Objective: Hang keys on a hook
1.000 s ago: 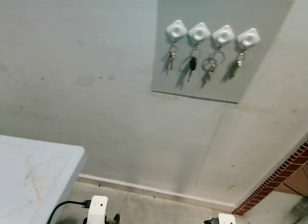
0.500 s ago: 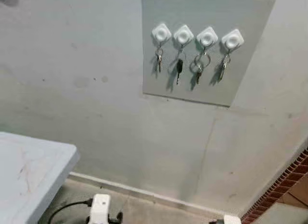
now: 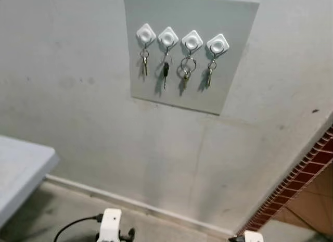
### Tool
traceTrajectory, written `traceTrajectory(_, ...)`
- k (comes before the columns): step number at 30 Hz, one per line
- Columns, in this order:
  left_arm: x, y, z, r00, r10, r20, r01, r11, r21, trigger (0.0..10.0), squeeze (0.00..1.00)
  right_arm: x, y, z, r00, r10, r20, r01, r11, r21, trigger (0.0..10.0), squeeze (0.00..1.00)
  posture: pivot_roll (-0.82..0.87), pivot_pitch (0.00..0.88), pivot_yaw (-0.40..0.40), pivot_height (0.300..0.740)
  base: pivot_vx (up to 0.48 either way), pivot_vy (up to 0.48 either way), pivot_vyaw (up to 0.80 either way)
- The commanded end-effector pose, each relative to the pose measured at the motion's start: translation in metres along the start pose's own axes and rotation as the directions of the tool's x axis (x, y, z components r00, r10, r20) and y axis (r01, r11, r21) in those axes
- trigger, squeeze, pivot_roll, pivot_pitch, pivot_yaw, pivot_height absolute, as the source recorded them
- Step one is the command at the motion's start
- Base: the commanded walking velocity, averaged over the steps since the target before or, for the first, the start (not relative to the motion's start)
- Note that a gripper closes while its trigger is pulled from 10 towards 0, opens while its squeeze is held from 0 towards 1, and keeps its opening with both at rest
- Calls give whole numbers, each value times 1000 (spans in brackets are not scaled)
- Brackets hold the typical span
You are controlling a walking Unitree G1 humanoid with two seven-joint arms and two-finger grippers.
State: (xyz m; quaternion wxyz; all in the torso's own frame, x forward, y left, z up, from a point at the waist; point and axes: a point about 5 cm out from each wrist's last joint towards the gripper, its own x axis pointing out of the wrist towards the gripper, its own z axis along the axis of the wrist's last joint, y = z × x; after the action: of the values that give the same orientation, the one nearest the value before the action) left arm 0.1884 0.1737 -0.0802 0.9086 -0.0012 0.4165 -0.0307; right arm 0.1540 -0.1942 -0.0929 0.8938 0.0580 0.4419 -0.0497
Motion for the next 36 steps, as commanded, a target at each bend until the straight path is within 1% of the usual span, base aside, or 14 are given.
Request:
traceTrajectory(1, 1, -2, 4, 1000, -5, 8, 5, 1000, 8, 10000, 0, 0, -1, 1, 1000, -3, -1, 3, 1000, 4, 10000, 0, -1, 0, -24, 740, 0, -304, 0)
traceTrajectory(12, 1, -2, 2, 1000, -4, 1, 4, 1000, 11, 10000, 0, 0, -2, -1, 1000, -7, -14, 7, 1000, 15, 10000, 0, 0, 0, -26, 740, 0, -299, 0)
traceTrajectory(30, 2, -2, 5, 1000, -3, 8, 3, 1000, 15, 10000, 0, -1, -5, -2, 1000, -14, -19, 14, 1000, 22, 10000, 0, -5, 0, -24, 740, 0, -297, -712)
traceTrajectory(32, 2, -1, 6, 1000, 1, 9, -2, 1000, 3, 10000, 0, -1, -5, -2, 1000, -20, -15, 21, 1000, 18, 10000, 0, -5, 0, -24, 740, 0, 0, -406)
traceTrajectory(36, 2, -1, 6, 1000, 3, 8, -3, 1000, 18, 10000, 0, -1, -6, -2, 1000, -25, -18, 25, 1000, 8, 10000, 0, -6, 0, -24, 740, 0, 0, 0)
